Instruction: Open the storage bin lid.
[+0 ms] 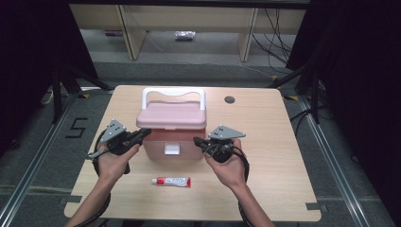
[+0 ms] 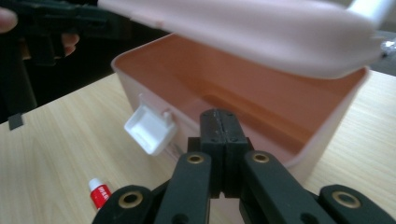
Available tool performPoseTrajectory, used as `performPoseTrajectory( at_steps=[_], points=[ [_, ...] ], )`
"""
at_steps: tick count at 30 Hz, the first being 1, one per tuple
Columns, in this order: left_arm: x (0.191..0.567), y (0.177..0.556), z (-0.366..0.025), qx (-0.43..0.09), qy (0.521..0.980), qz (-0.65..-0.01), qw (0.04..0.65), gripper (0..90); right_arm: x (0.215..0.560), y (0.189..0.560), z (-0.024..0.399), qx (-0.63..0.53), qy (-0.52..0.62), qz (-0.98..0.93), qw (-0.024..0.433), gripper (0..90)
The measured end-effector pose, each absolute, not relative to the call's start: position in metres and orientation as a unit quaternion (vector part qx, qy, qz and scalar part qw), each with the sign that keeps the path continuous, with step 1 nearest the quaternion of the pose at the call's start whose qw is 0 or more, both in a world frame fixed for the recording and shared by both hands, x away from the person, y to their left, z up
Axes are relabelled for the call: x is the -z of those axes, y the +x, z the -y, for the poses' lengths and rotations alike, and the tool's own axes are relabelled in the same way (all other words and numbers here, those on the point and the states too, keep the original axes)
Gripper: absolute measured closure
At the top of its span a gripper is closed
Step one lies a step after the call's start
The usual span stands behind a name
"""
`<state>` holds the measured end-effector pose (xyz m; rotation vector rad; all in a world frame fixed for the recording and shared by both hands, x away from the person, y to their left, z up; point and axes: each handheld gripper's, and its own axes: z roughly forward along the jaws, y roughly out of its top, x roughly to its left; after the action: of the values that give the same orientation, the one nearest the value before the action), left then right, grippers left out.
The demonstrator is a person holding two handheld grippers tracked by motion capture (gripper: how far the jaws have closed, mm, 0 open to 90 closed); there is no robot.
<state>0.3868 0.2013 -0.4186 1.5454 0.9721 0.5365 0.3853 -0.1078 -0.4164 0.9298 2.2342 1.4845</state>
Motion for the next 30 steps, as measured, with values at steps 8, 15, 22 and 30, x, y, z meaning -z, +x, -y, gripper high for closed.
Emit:
performPoseTrajectory(
  at_steps=[8,15,22,30],
  points=[
    [0.411,0.391,-0.201,-0.233,0.660,-0.412,0.584,89.7,0.419,0.383,0.091,-0.512,0.306,-0.789,0.149,90.0],
    [0.405,0.395,-0.202,-0.237,0.658,-0.411,0.585,89.7,0.422,0.383,0.072,-0.508,0.293,-0.799,0.136,90.0],
    [0.398,0.402,-0.201,-0.239,0.658,-0.409,0.586,89.7,0.427,0.382,0.059,-0.499,0.286,-0.808,0.126,90.0],
    [0.394,0.406,-0.200,-0.241,0.659,-0.406,0.586,89.7,0.433,0.385,0.046,-0.498,0.272,-0.812,0.139,90.0]
  ],
)
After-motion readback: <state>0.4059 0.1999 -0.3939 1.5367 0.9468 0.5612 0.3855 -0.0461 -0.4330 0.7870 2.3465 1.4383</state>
